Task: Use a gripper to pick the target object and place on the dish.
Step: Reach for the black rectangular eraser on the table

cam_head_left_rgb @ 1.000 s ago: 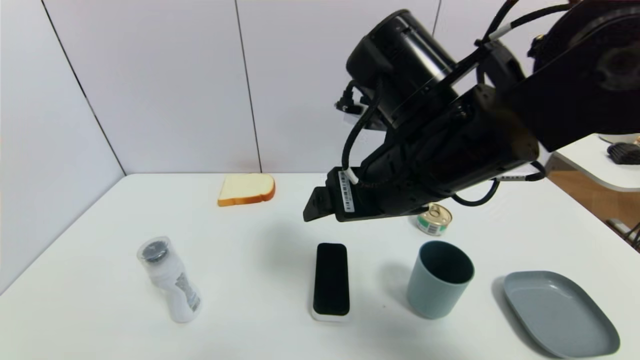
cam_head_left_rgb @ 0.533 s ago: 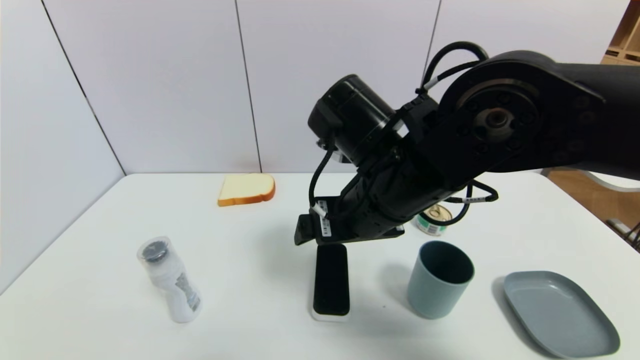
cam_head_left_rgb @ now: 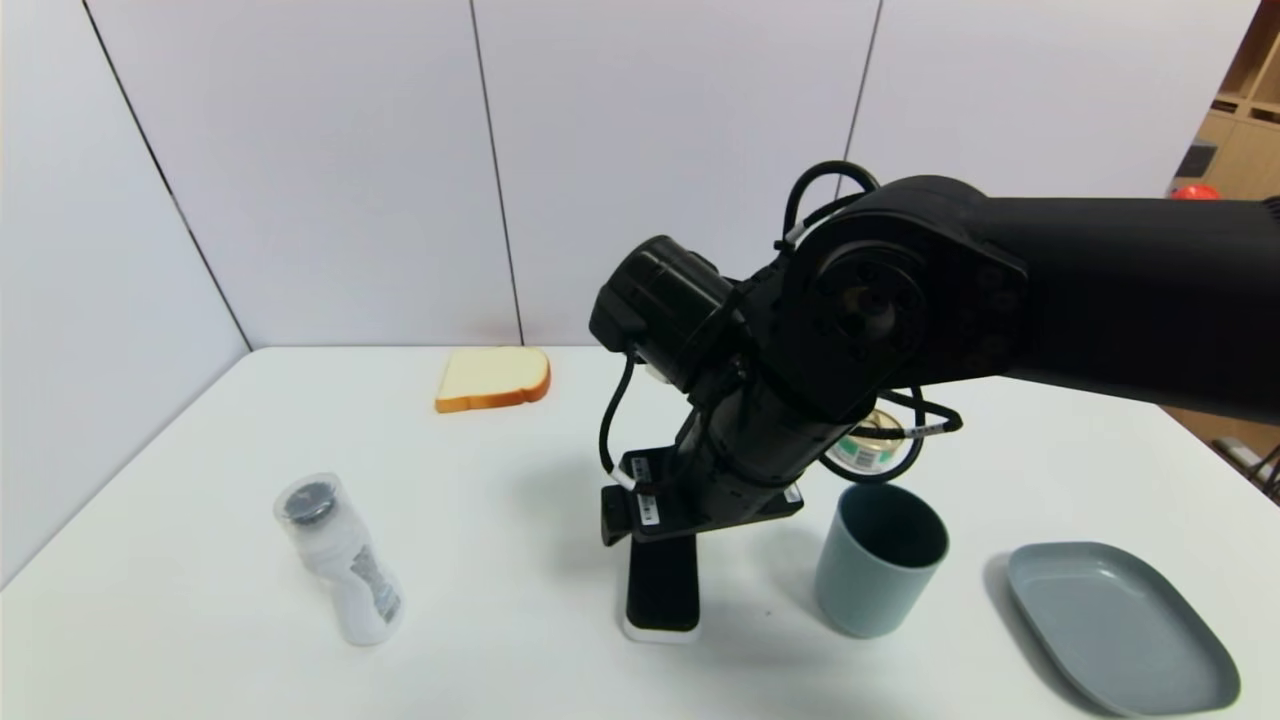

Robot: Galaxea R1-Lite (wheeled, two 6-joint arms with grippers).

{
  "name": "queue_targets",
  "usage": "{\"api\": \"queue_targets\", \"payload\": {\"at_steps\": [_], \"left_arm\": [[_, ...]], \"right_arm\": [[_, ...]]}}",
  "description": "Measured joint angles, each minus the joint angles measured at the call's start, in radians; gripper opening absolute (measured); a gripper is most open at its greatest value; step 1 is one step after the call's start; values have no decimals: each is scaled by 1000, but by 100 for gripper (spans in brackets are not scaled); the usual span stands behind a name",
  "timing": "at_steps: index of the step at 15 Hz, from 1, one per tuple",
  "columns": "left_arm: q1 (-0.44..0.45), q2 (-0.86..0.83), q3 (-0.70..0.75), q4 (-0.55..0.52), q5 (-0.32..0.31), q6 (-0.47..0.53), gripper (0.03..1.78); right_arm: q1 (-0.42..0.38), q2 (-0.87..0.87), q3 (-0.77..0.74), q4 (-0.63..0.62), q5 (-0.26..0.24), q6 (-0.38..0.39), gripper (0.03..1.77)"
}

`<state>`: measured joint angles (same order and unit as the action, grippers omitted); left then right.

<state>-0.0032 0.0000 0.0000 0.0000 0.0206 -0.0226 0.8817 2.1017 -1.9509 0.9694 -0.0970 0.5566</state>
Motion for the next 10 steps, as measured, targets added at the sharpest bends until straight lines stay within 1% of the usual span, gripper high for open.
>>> {"api": "queue_targets", "payload": {"at_steps": [10], "left_arm": [[0, 0, 0, 0, 0, 0, 169]], "right_arm": [[11, 72, -2, -3, 0, -2, 171]]}}
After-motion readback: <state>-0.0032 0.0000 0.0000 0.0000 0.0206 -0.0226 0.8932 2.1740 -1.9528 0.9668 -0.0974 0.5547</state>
